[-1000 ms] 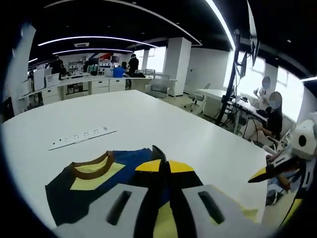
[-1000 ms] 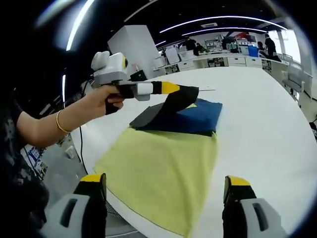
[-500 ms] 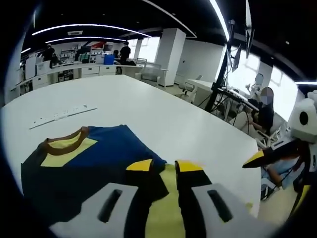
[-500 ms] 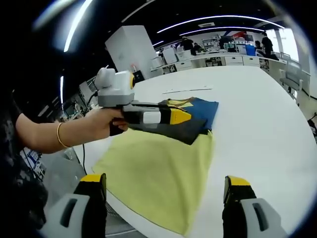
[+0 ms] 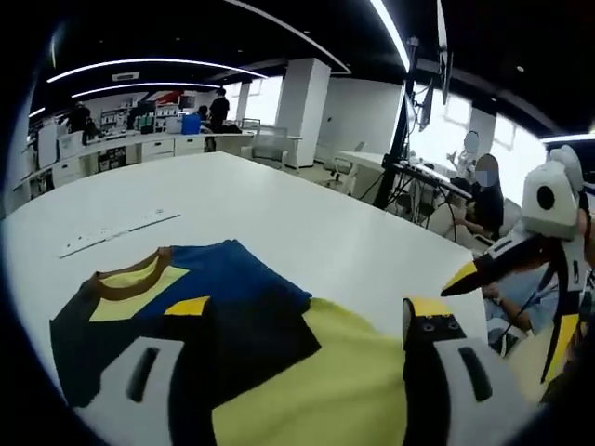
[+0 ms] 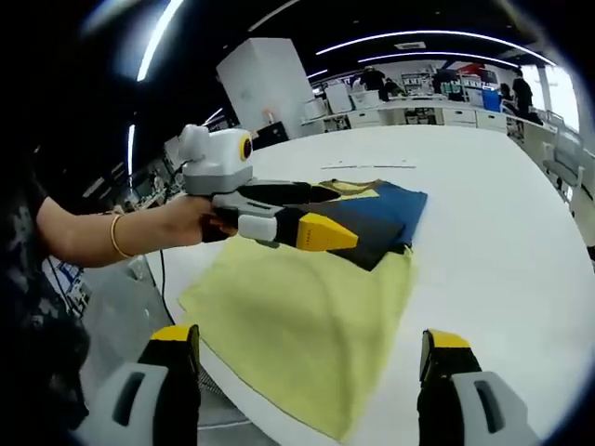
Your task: Fold the garment on the visible template until the final outline fits inside the template.
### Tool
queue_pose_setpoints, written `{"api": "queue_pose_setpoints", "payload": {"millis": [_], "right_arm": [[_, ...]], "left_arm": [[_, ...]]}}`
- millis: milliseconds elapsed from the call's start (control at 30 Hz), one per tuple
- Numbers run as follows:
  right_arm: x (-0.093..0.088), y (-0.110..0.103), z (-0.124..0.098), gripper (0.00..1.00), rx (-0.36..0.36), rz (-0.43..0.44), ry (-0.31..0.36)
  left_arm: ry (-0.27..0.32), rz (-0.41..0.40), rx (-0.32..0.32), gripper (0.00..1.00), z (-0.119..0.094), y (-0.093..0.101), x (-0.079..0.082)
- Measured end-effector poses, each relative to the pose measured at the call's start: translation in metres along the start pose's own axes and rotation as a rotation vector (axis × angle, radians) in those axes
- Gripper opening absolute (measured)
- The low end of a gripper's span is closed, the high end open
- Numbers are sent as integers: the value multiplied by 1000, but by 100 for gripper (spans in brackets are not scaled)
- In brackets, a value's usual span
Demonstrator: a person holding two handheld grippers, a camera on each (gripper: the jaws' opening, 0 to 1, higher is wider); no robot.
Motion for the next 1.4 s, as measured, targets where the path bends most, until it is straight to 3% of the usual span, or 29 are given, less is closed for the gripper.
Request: {"api": "queue_pose_setpoints", "payload": {"millis": [267,600,1033,1167,1400], "right_arm": [[0,-8,7,100,76,-76,-51],[-3,-14,13,99,155,-130,-96],[-9,-15,18,98,179,-241,-113],[-15,-15,20,96,185,-270,-128],[-22,-15,24,92,206,-272,-89]], "left_arm": [[1,33,16,99,-31,-23,4],[-22,72,42,99,-82,-48,-3],[-63,84,48,99,-152,-53,-36],[-85,90,53,98,-167,-52,-46],[-107,63,43,95,-188,-43,-69]]}}
Point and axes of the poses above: the point that each gripper's makers call its tool centre point, and the gripper's own axes: z roughly forward along the fingers, y roughly to its right, x roughly out of its top, the point moved 5 cm from there along -z, roughly backward along the fingers, and after that the axes turned 2 degrees about x, right-handed, at the moved point
